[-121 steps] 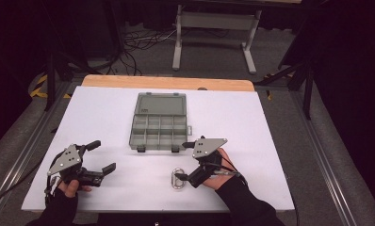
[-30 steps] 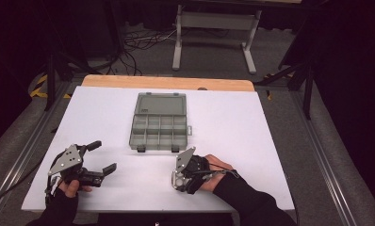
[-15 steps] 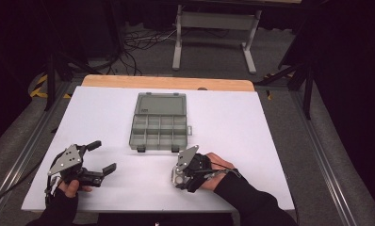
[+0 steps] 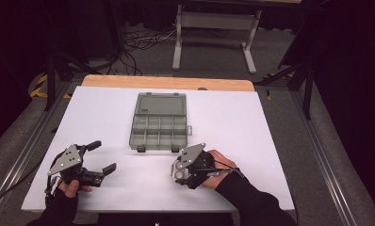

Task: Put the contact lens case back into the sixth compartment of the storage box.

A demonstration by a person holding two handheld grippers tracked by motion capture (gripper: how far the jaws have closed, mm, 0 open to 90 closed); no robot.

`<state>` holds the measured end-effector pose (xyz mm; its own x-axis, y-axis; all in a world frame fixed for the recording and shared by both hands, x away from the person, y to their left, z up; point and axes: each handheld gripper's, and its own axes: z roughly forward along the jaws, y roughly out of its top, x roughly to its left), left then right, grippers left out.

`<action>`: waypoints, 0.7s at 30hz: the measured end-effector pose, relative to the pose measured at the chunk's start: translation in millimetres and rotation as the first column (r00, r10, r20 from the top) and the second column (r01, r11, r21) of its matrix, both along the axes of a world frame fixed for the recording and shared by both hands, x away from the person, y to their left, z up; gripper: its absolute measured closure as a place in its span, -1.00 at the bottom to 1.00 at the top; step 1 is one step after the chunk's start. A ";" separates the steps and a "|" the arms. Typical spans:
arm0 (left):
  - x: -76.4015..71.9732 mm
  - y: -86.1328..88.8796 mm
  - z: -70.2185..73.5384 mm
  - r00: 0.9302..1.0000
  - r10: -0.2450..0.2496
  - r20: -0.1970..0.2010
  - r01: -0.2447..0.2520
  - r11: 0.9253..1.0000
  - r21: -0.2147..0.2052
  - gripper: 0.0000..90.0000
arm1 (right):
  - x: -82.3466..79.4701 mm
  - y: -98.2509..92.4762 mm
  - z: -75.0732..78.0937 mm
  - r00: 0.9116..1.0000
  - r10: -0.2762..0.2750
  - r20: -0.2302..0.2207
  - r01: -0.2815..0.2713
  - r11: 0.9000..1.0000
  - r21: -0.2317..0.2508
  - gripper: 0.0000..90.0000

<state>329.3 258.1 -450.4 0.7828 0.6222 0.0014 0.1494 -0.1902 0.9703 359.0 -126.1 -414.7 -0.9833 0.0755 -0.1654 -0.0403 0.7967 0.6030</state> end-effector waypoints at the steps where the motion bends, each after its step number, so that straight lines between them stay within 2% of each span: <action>1: 0.0 0.0 0.0 1.000 0.000 0.000 0.000 1.000 0.000 -0.94 | -0.2 -0.5 0.9 1.000 -0.004 0.001 0.004 1.000 0.006 -0.42; 12: 0.2 -0.1 -0.1 1.000 -0.001 0.000 0.001 1.000 0.000 -0.94 | 1.4 -2.4 5.7 1.000 -0.016 0.004 0.015 0.999 0.047 -0.41; 21: 0.2 0.1 0.0 1.000 -0.002 0.001 0.002 1.000 0.001 -0.94 | 3.5 -0.2 11.4 1.000 -0.017 0.016 0.016 0.998 0.055 -0.41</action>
